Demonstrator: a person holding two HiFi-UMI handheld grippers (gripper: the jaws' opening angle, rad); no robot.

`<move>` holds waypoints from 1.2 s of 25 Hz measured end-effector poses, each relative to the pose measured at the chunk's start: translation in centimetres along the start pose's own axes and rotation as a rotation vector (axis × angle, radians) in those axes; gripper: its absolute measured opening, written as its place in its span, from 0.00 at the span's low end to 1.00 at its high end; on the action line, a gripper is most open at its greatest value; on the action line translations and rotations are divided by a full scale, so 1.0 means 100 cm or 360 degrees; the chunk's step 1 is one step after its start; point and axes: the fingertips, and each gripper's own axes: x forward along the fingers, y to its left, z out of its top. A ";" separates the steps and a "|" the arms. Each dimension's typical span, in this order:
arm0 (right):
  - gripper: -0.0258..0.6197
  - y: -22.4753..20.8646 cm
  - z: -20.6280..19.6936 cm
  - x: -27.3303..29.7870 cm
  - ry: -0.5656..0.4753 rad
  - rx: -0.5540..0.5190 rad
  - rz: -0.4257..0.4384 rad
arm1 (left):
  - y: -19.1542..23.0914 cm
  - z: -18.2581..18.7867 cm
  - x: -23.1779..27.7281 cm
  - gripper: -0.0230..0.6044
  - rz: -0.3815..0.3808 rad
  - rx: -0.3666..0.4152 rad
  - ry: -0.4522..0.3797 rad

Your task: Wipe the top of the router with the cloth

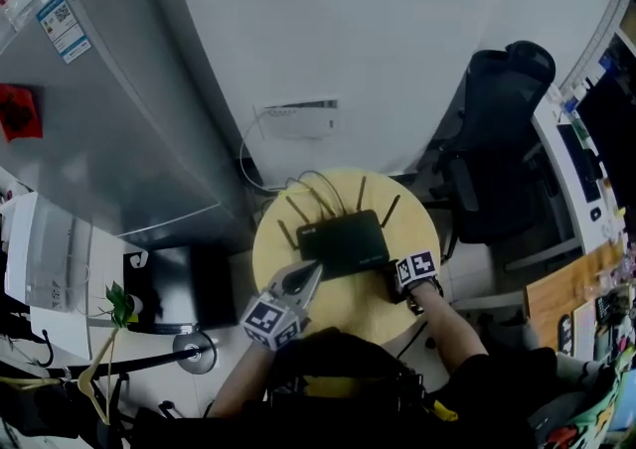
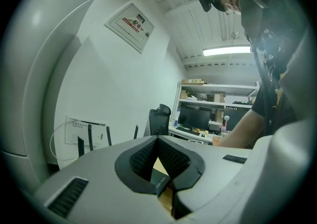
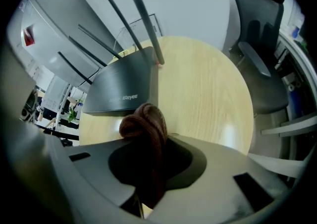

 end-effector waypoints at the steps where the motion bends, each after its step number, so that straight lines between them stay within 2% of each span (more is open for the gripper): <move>1: 0.14 -0.003 0.000 -0.001 -0.0013 0.0020 0.0000 | -0.001 -0.001 0.003 0.04 -0.0012 0.0001 0.0009; 7: 0.14 -0.030 0.003 -0.016 -0.0189 0.0195 -0.0050 | -0.006 -0.006 0.010 0.04 -0.0061 0.0017 0.0057; 11: 0.14 -0.034 0.005 -0.039 -0.0379 0.0345 0.0033 | -0.010 0.000 0.011 0.04 -0.0062 0.0016 0.0063; 13: 0.14 -0.029 0.006 -0.052 -0.0492 0.0358 0.0094 | -0.011 0.004 0.009 0.04 -0.0044 0.0017 0.0062; 16: 0.14 -0.019 0.012 -0.071 -0.0655 0.0295 0.0171 | -0.008 0.008 0.002 0.04 0.0006 0.0042 0.0036; 21: 0.14 -0.007 0.023 -0.104 -0.0900 0.0148 0.0244 | 0.008 0.020 -0.025 0.04 0.0159 0.0042 -0.0034; 24: 0.14 0.000 0.032 -0.136 -0.1163 0.0065 0.0281 | 0.017 0.030 -0.052 0.04 0.0276 0.0054 -0.0087; 27: 0.14 0.027 0.030 -0.173 -0.1446 -0.0003 0.0348 | 0.029 0.032 -0.090 0.04 0.0388 0.0058 -0.0118; 30: 0.14 0.058 0.021 -0.195 -0.1594 -0.0055 0.0424 | 0.044 0.025 -0.126 0.04 0.0481 0.0016 -0.0137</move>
